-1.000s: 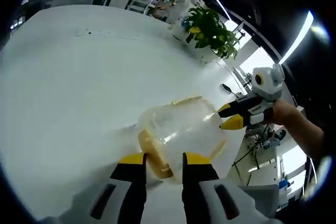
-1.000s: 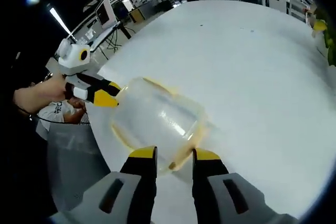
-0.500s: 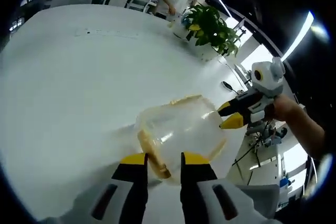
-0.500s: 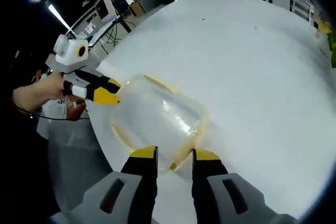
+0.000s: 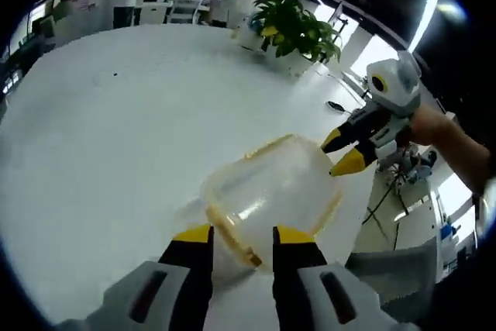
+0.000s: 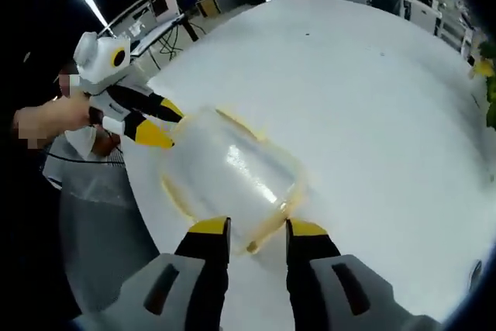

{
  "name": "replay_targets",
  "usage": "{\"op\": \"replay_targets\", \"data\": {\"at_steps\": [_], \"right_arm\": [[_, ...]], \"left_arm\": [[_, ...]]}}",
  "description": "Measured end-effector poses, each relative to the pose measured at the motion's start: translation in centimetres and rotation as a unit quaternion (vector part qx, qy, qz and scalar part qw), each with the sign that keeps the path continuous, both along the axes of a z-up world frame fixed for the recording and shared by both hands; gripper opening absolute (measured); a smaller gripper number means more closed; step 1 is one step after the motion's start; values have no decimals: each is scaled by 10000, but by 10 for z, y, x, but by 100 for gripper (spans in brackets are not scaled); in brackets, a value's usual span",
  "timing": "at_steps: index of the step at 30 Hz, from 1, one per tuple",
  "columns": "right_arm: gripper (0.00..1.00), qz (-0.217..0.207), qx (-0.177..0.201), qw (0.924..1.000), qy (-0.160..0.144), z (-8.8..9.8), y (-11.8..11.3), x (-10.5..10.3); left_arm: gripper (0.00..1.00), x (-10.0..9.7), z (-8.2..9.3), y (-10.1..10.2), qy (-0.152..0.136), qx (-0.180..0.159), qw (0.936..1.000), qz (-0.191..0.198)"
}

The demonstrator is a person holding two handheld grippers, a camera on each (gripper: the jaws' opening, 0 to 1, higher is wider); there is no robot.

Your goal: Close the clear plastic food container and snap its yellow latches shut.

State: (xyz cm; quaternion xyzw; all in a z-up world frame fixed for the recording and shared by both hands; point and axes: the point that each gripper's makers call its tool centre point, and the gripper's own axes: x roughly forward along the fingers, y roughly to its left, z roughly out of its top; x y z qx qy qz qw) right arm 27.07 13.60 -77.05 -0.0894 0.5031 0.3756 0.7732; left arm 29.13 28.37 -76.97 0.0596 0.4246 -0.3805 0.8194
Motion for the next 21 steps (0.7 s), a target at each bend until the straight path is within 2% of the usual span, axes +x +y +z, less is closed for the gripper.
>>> {"op": "replay_targets", "data": {"at_steps": [2,4,5,7,8,9,11,13,15,18,21], "right_arm": [[25,307,-213,9991,-176,2,-2,1],[26,540,-338,9974,-334,3,-4,2],[27,568,-339,9972,-356,3,-4,3],[28,654,-220,9964,-493,9,-3,8],[26,811,-43,9949,-593,14,0,9],[26,809,-62,9949,-593,16,-1,10],[26,970,-112,9918,-819,22,-1,16],[26,1298,-107,9870,-946,26,5,16],[24,1549,-88,9822,-1057,28,13,16],[21,1617,79,9824,-933,27,24,17],[19,1866,227,9778,-922,27,39,16]], "left_arm": [[21,1,4,-3,-281,167,9987,-397],[22,-1,7,-4,-590,383,9940,-832],[22,-1,12,-7,-818,393,9901,-1073],[22,-1,17,-8,-954,475,9864,-1255],[22,-1,20,-13,-1177,511,9799,-1526],[22,0,22,-15,-1334,606,9742,-1715],[22,-4,23,-21,-1548,779,9603,-2187],[22,-5,22,-27,-1651,888,9513,-2449],[22,-5,21,-32,-1575,876,9527,-2445],[22,-3,20,-39,-1531,792,9539,-2458],[20,-4,18,-45,-1526,786,9520,-2533]]}}
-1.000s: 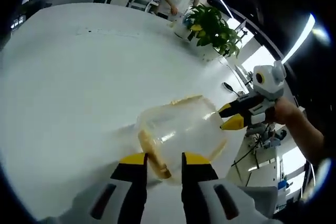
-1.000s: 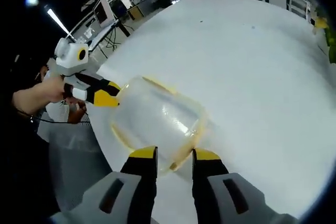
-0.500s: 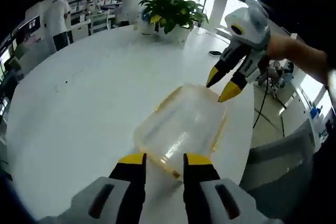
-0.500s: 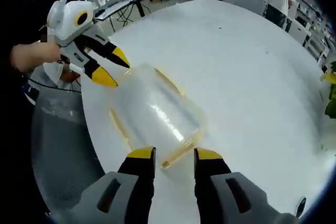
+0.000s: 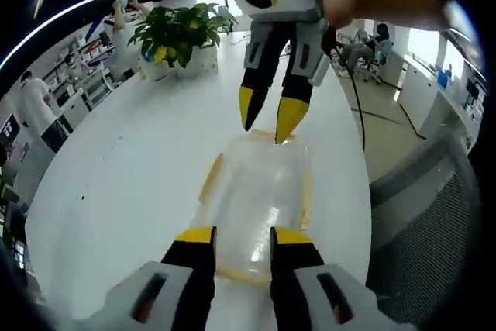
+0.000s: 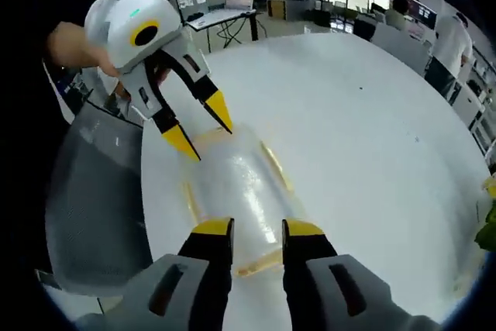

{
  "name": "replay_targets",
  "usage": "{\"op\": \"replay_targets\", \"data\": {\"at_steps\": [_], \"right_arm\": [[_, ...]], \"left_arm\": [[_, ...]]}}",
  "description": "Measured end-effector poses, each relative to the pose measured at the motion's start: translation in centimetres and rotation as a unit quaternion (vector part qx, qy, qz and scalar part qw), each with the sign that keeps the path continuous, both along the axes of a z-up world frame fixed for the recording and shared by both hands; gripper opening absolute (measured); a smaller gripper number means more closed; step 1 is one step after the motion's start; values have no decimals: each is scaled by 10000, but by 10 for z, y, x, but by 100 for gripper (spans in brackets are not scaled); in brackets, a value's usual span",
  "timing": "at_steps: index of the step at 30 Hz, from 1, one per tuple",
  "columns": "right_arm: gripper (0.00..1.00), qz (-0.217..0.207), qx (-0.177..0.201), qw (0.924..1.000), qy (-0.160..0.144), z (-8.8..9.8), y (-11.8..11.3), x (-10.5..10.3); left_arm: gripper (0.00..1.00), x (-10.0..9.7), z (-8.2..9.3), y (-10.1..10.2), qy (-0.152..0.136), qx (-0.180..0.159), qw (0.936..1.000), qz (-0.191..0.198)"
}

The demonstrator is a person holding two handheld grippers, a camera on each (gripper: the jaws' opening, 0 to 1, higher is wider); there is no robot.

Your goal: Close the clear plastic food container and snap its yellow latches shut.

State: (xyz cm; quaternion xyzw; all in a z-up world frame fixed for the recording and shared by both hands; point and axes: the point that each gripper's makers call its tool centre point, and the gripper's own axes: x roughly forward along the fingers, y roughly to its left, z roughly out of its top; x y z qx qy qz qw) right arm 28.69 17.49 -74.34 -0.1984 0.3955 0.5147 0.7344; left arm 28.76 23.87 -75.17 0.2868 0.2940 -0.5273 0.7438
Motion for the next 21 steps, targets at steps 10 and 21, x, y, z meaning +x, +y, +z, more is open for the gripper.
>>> {"op": "replay_targets", "data": {"at_steps": [10,21], "right_arm": [[0,438,-87,9981,-431,-6,27,19],[0,416,-319,9980,-364,-16,29,32]], "left_arm": [[5,-4,0,-15,-116,-87,9997,-202],[1,-22,-7,-23,-1,-50,9992,-388]]}}
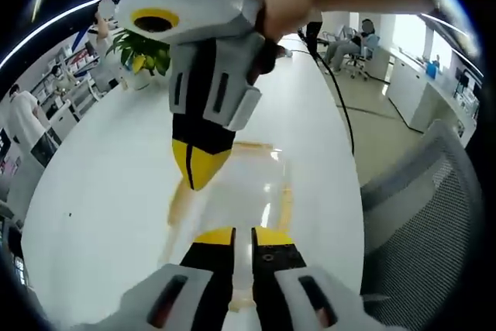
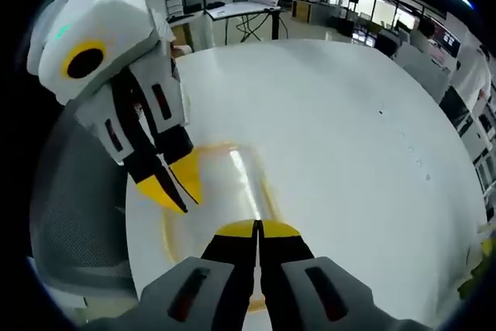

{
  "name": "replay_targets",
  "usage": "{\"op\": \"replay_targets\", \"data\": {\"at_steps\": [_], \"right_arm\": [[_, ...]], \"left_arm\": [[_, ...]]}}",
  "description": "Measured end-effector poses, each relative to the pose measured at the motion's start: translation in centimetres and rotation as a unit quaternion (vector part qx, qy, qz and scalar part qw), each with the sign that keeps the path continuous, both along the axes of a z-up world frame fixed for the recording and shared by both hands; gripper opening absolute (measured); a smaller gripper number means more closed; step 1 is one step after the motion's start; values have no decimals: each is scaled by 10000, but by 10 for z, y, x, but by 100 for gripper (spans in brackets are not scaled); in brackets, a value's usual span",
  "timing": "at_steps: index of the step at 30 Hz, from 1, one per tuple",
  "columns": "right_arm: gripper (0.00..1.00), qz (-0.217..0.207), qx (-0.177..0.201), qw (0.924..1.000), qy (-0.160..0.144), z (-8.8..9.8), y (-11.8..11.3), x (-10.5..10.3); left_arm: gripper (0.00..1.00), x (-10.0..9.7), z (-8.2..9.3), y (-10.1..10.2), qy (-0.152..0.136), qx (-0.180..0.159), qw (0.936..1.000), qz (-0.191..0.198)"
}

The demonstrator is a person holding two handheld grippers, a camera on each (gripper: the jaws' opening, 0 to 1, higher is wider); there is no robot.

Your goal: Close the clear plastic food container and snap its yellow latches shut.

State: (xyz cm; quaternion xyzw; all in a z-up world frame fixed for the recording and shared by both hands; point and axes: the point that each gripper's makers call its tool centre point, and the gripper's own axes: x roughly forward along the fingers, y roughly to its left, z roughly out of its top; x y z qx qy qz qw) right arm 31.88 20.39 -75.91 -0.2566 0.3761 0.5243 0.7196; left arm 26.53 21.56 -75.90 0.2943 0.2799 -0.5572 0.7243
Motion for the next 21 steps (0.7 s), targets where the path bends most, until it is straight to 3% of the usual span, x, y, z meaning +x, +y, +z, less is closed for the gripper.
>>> {"op": "replay_targets", "data": {"at_steps": [8,11,14,16,21], "right_arm": [[0,-68,-74,9999,11,-3,-4,14],[0,13,-135,9999,61,-5,-3,17],[0,85,-164,9997,145,-5,-2,19],[0,170,-242,9993,236,-7,0,17],[3,285,-292,9979,495,-9,1,17]], "left_arm": [[7,-17,-1,-4,42,-43,9999,-83],[16,-18,-1,-5,17,-52,10000,3],[18,-23,-7,-2,-92,187,9997,-113],[20,-25,-7,-2,-222,165,9994,-184],[23,-24,-7,-2,-233,196,9995,-95]]}}
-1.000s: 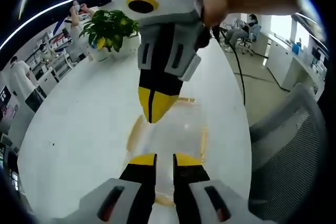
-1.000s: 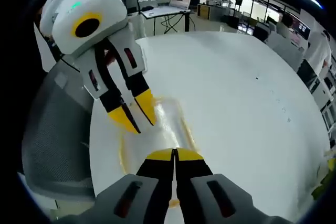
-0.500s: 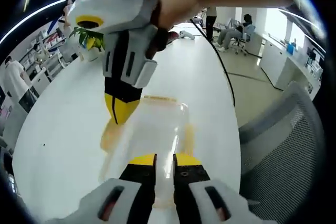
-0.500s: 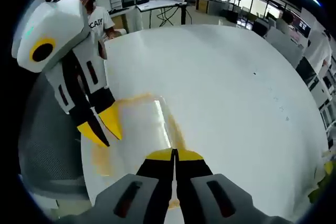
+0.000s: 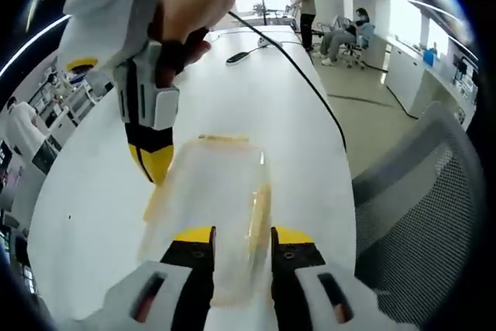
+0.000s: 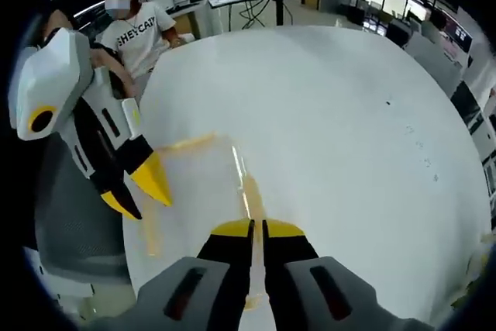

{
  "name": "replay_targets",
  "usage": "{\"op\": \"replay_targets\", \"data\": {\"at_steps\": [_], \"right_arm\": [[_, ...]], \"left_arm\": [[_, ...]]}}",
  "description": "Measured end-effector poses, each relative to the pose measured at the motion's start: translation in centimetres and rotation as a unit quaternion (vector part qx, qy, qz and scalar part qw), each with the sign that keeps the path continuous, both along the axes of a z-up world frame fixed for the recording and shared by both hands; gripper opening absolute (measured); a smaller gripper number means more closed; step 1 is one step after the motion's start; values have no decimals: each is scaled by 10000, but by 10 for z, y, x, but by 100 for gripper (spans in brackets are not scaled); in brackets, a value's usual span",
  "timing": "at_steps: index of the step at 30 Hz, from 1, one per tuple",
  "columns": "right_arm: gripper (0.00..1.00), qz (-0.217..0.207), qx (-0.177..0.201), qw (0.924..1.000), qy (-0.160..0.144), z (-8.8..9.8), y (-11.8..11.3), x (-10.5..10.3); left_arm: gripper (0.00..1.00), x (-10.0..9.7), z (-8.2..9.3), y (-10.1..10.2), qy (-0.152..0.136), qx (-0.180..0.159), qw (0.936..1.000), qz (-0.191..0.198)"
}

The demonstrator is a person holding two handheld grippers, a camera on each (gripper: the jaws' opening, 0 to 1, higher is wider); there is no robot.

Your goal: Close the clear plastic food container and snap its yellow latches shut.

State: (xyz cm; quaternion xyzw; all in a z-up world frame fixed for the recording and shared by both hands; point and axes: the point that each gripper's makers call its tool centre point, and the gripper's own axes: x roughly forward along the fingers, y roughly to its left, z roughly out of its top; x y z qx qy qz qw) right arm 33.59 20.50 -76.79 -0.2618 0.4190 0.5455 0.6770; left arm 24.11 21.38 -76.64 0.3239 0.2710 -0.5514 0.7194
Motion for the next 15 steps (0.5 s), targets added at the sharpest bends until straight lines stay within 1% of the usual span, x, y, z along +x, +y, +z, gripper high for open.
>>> {"op": "replay_targets", "data": {"at_steps": [2,3,6,7,8,10,11,13,15], "right_arm": [[3,17,43,9999,136,1,3,-2],[5,-27,83,9995,310,2,5,-5],[8,-7,173,9987,481,5,9,-5],[10,-10,159,9983,552,4,8,-1],[11,13,160,9983,560,4,9,-1],[13,177,63,9979,613,3,11,-6],[15,287,-13,9975,644,2,11,-8],[20,379,-111,9961,794,0,13,-14],[20,611,-236,9944,832,-4,12,-15]], "left_arm": [[23,1,0,-1,-2,18,10000,4],[23,2,0,-2,-1,9,10000,31],[25,3,0,-5,-16,20,10000,66],[25,3,-1,-7,-48,57,10000,42],[26,2,-1,-8,-77,72,9999,11],[27,1,-1,-11,-198,116,9997,-125],[27,1,-1,-12,-304,163,9992,-215],[27,0,-1,-15,-383,245,9985,-291],[27,-1,-1,-18,-431,247,9981,-374]]}}
